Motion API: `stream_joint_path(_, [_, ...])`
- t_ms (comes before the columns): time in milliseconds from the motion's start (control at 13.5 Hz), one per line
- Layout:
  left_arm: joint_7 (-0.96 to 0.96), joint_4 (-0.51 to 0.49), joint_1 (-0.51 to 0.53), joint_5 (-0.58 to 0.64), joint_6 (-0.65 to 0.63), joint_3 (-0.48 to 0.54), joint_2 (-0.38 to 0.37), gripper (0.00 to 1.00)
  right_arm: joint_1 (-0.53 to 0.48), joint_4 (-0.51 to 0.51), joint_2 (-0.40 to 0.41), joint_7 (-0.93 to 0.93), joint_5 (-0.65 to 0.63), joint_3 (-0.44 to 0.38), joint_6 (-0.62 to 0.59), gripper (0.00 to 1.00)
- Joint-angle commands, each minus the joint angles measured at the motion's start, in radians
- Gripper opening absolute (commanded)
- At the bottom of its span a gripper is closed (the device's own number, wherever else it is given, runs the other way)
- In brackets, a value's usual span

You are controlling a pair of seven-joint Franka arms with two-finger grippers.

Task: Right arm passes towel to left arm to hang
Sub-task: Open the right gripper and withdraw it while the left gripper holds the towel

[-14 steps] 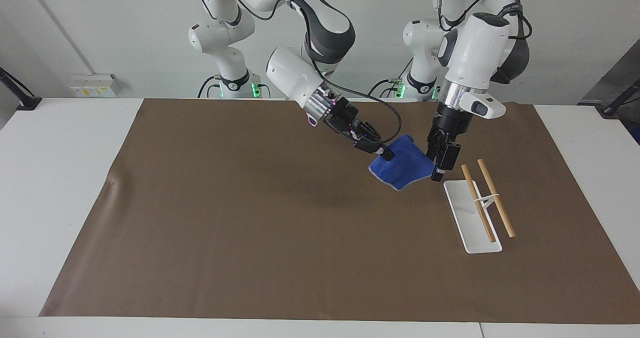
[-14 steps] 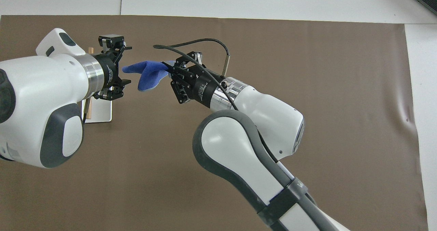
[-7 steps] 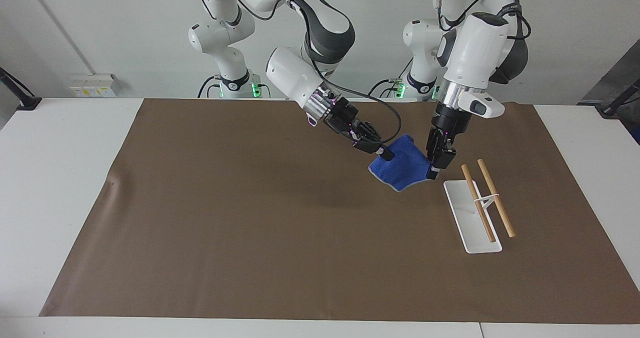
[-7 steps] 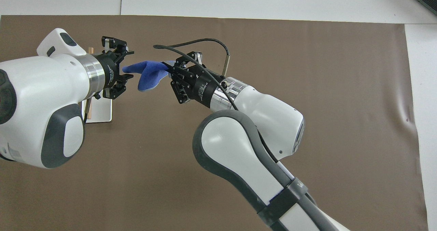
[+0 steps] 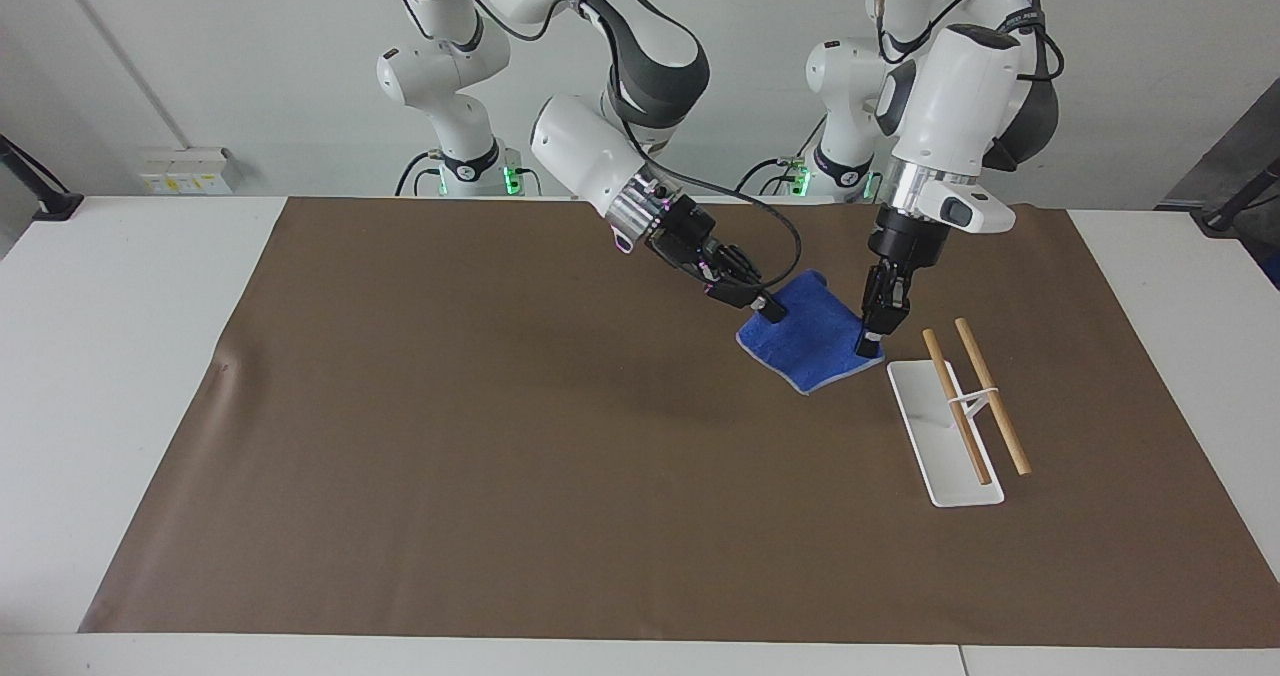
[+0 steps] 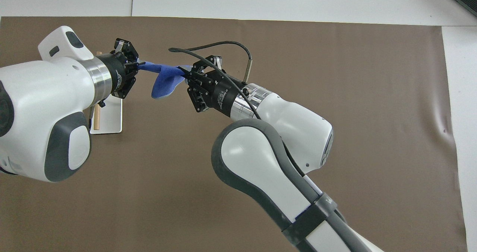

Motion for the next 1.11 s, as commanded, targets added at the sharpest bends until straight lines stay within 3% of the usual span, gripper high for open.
stream_joint_path(0, [0.098,0.009,0.011,-0.019,0.020,0.004,0.008,0.00,-0.013,0.013,0.014,-0.035,0.004,0.003,0.026,1.00])
stream_joint_path(222, [0.150,0.021,0.018,-0.017,0.028,0.013,0.017,0.00,-0.044,-0.019,0.015,-0.300,-0.013,-0.005,0.028,1.00])
stream_joint_path(592, [0.218,0.031,0.027,-0.016,0.043,0.023,0.021,0.00,-0.149,-0.124,0.005,-0.710,-0.207,-0.009,0.038,1.00])
stream_joint_path(813, [0.262,0.029,0.035,-0.016,0.045,0.038,0.023,0.00,-0.258,-0.149,0.003,-0.750,-0.503,-0.011,-0.038,1.00])
stream_joint_path(1035, [0.288,0.018,0.037,-0.016,0.022,0.081,0.020,0.00,-0.373,-0.132,0.003,-0.750,-0.967,-0.011,-0.222,1.00])
